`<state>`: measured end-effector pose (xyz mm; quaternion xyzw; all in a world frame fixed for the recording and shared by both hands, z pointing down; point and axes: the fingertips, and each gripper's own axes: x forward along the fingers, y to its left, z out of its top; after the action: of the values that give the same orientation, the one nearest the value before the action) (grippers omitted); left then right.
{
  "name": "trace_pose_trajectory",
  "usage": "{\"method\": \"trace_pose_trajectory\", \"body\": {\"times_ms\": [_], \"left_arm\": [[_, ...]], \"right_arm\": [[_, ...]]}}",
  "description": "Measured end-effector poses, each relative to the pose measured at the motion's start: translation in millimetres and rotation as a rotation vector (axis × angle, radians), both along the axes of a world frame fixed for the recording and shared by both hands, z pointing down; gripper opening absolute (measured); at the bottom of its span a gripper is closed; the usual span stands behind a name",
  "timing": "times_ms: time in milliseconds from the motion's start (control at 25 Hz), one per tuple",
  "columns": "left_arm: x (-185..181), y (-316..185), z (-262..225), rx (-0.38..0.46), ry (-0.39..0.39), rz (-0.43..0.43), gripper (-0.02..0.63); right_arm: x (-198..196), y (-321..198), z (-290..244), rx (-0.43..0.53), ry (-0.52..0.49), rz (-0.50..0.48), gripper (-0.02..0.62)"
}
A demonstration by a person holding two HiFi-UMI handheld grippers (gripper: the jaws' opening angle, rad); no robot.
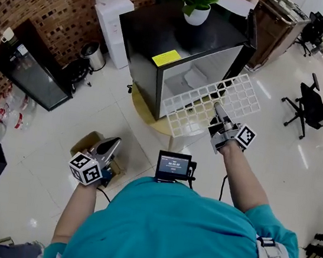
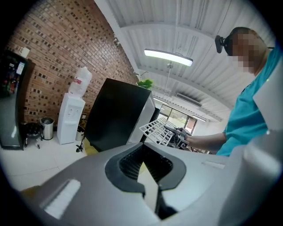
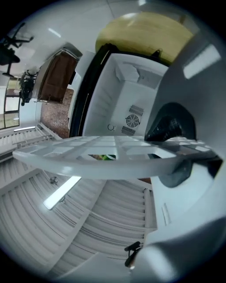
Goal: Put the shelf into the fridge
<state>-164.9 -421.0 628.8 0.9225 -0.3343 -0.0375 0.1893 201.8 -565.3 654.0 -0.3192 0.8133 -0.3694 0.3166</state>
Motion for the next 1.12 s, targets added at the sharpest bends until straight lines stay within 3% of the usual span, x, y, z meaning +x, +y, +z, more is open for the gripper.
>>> {"method": "trace_pose_trajectory", "body": {"times_ms": [280, 600, 840, 1120], "left_arm": [[12.1, -5.3, 24.4, -0.036, -0.013, -0.044, 0.002], [-8.0, -12.4, 31.7, -0.041, 0.017, -0.073, 0.002], [-10.9, -13.4, 39.9, -0.079, 0.041, -0.088, 0.002], [-14.2, -14.6, 36.8, -0.051, 0.032, -0.080, 0.002]], "right_arm": [[-0.5, -56.6, 31.5, -0.136, -0.223, -0.041, 0.028], [-8.9, -81.6, 43.9, -0.232, -0.361, -0.056, 0.028], [-11.0, -91.5, 49.4, -0.276, -0.388, -0.074, 0.028], [-17.5, -103.3, 42.5, -0.301, -0.382, -0.107, 0.028]]}}
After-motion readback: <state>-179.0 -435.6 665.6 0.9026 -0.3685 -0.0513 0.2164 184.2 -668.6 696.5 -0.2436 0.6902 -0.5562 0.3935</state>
